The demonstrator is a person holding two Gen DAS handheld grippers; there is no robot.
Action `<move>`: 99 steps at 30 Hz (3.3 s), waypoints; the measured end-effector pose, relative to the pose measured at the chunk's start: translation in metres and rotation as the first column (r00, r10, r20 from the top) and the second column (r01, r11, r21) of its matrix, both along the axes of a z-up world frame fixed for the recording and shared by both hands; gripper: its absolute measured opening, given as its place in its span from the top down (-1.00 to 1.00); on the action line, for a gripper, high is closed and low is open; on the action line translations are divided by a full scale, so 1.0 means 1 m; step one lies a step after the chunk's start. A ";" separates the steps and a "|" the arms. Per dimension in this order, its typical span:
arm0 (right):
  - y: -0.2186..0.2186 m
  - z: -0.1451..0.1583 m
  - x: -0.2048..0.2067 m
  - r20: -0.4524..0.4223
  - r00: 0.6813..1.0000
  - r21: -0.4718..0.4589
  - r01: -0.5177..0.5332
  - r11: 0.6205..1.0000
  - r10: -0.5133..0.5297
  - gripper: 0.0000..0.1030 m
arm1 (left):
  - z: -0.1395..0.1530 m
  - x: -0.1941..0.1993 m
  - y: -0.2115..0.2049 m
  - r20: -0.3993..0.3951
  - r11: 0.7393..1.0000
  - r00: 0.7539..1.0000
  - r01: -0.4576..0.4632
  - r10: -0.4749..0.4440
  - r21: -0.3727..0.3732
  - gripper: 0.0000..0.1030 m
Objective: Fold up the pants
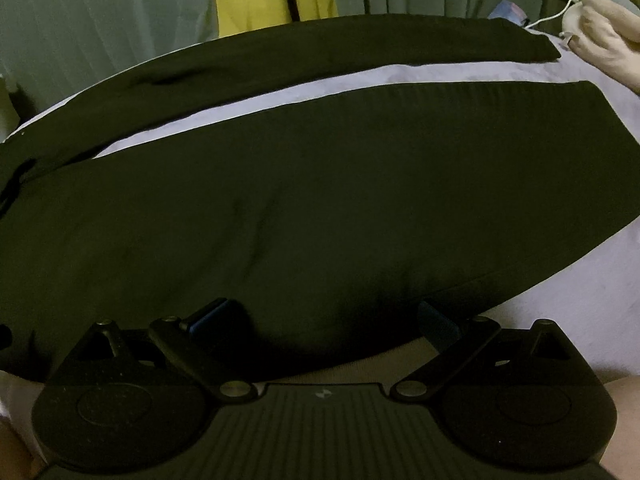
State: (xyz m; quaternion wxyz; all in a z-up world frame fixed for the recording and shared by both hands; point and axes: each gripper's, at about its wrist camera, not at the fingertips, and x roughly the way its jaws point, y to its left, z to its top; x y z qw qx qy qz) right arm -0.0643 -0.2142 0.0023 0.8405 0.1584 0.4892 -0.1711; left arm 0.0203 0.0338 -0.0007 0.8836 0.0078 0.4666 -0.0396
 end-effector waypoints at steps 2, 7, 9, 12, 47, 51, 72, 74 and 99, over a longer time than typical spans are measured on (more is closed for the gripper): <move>0.001 0.000 0.000 0.000 1.000 0.001 0.013 1.000 -0.013 -0.93 | 0.000 -0.001 0.000 0.004 1.000 1.000 -0.001 0.001 0.003 -1.00; 0.000 0.000 0.006 -0.014 0.999 0.013 0.032 0.999 -0.032 -0.93 | 0.014 0.003 -0.003 0.068 1.000 0.998 -0.009 0.008 0.018 -1.00; 0.001 -0.002 0.009 -0.030 0.999 -0.001 0.038 0.999 -0.038 -0.93 | 0.023 0.013 -0.003 0.094 1.000 0.995 -0.024 0.025 -0.013 -1.00; 0.003 -0.001 0.015 -0.073 0.997 -0.010 0.029 1.000 -0.029 -0.93 | 0.037 0.038 -0.002 0.132 0.995 0.988 -0.072 0.081 -0.066 -1.00; -0.241 0.002 0.314 -0.063 0.829 -0.121 0.547 0.829 -0.556 -0.02 | -0.045 0.110 0.020 0.341 0.919 0.864 -0.393 0.371 -0.003 -1.00; -0.239 0.021 0.297 -0.019 0.886 -0.083 0.461 0.883 -0.464 0.92 | -0.045 0.110 0.025 0.324 0.915 0.861 -0.400 0.393 -0.047 -1.00; -0.200 -0.006 0.027 0.324 0.795 0.407 0.373 0.834 -0.514 0.79 | 0.011 0.119 0.023 0.326 0.942 0.884 -0.323 0.336 -0.094 -1.00; -0.207 -0.014 0.019 0.326 0.744 0.520 0.374 0.768 -0.583 0.73 | 0.046 0.135 0.018 0.368 0.950 0.877 -0.267 0.309 -0.162 -1.00; -0.213 -0.053 0.049 0.465 0.701 0.480 0.314 0.819 -0.541 0.92 | -0.005 0.393 -0.039 -0.058 0.901 0.950 -0.309 0.306 -0.305 0.80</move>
